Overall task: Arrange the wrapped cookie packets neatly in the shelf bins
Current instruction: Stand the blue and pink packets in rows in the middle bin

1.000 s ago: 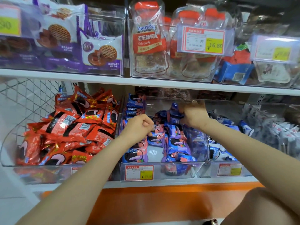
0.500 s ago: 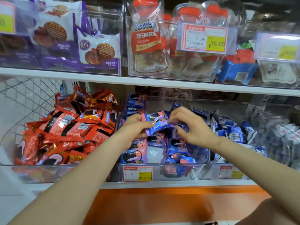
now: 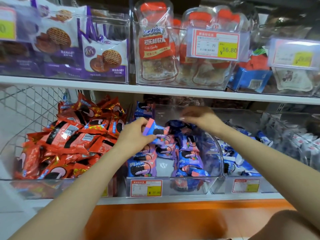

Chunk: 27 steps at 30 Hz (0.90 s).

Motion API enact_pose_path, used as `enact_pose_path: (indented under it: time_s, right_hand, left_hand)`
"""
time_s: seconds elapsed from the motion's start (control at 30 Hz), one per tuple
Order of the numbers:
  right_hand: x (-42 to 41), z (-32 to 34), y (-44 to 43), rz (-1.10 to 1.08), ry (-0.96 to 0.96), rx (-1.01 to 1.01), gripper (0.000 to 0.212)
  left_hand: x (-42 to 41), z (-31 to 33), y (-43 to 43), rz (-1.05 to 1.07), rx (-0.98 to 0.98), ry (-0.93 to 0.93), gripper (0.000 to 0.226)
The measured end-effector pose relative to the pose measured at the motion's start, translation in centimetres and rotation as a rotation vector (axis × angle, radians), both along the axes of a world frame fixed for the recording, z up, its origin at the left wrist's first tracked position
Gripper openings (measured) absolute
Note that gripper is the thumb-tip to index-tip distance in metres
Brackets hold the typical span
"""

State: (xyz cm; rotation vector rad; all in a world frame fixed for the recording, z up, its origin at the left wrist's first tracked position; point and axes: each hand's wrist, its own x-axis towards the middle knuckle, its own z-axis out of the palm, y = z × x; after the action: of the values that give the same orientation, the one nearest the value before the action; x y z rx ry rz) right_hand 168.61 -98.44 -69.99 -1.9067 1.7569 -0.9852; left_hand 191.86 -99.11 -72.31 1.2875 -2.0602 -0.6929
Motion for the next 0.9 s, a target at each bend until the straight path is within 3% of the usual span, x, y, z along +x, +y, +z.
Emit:
enact_pose_path:
  time_s: [0.07,0.13,0.2,0.33,0.43,0.5,0.6,0.8,0.9]
  right_hand:
    - [-0.9,0.8,-2.3,-0.069,0.409,-0.073,0.017]
    - [-0.9,0.8,-4.2,-0.007,0.81,-0.075,0.021]
    - [0.2,0.1,-5.5,0.043,1.066,-0.018,0.028]
    - [1.6,-2.2,-8.1,0.03,1.336,0.114,0.05]
    - [1.7,-3.6,-9.3,-0.027,1.418,0.127,0.049]
    - [1.5,-4.0,-9.8,-0.062,1.389,0.08,0.039]
    - [0.9,-3.2,-10.3,-0.14,1.159,-0.027,0.041]
    - [-0.3,0.3,-9.1,-0.171,0.373,0.066,0.038]
    - [-0.5,0.9,-7.8,-0.177,0.104,0.154,0.031]
  left_hand:
    - [1.0,0.4,0.0,0.136,-0.154,-0.084,0.035]
    - [1.9,0.4,-0.1,0.199,-0.221,-0.091,0.036]
    - [2.6,0.3,-0.4,0.219,-0.235,-0.064,0.036]
    - [3.6,0.2,-0.8,0.233,-0.228,-0.014,0.036]
    - [3.9,0.3,-0.9,0.232,-0.231,0.015,0.035]
    - [3.9,0.4,-0.9,0.233,-0.22,0.024,0.036]
    - [3.9,0.4,-1.0,0.219,-0.212,0.04,0.037]
    - [3.7,0.7,-1.1,0.207,-0.169,0.045,0.04]
    - [3.6,0.8,-0.9,0.207,-0.157,0.034,0.04]
